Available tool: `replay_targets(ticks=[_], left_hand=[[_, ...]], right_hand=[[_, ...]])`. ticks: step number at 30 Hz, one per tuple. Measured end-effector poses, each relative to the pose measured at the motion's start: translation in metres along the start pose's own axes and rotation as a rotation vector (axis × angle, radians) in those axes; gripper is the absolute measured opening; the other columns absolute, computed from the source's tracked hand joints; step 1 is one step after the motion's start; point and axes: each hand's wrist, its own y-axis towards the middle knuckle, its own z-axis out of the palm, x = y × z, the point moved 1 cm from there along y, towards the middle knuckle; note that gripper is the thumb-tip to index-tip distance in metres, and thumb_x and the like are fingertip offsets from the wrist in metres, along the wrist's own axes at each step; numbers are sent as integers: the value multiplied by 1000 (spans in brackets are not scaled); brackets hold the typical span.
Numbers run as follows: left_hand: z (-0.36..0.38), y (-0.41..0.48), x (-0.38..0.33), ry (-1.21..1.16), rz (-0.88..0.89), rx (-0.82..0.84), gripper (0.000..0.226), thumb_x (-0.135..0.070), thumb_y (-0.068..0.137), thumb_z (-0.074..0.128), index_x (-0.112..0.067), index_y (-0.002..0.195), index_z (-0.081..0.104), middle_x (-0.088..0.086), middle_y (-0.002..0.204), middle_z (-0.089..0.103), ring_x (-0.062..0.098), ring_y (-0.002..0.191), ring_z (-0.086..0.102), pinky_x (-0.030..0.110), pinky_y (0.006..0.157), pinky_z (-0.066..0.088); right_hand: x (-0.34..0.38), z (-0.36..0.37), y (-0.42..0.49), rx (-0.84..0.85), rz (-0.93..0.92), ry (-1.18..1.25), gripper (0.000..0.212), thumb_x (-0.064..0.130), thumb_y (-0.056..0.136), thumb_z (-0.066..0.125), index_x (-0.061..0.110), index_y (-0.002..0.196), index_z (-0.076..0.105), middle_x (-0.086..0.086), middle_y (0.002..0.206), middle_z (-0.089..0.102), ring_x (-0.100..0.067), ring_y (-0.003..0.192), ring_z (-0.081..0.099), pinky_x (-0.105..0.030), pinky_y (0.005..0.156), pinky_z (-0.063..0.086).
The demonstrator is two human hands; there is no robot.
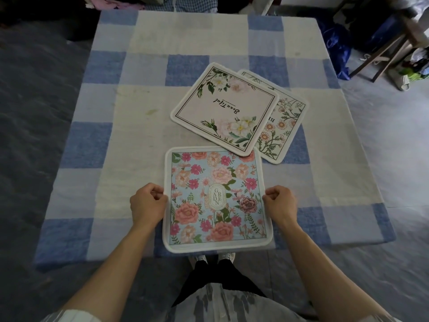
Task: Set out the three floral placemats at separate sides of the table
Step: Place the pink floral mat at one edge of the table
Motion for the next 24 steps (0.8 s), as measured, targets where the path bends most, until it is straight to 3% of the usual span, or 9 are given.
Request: replay_targets(ticks=[6,11,14,16,24], left_hand=[[-3,6,-4,-31,-3,-9,16,-4,76,72,-19,78,68,-13,67,61,1,61,57,11,53,36],[-1,3,0,-8,0,0,20,-6,76,74,-23,74,64,-14,68,62,2,61,59,24,58,52],[2,-2,3,-9,17,26,30,-8,76,76,-31,70,58,-18,66,61,0,58,59,10,51,38],[2,-2,4,-15,13,18,32,-8,76,76,-33,69,57,-19,66,60,0,57,59,9,51,36],[0,1,-1,15,56,-16,13,-5,77,72,-16,79,66,-6,70,65,3,63,59,14,55,38]], right_hand=[[-1,2,-9,-15,19,51,6,9,90,66,15,89,64,6,77,64,-4,68,59,-17,51,38],[2,1,-4,-20,37,64,4,10,92,63,14,93,64,4,83,66,-4,71,59,-18,51,39],[5,-1,2,-27,39,62,6,9,91,63,14,94,64,5,83,64,-5,73,58,-19,53,39],[4,-1,3,-16,43,52,5,9,91,64,13,94,65,4,84,64,-6,74,58,-19,53,40],[-3,0,1,15,39,56,8,9,89,66,16,89,62,1,84,66,-8,73,60,-20,53,41]])
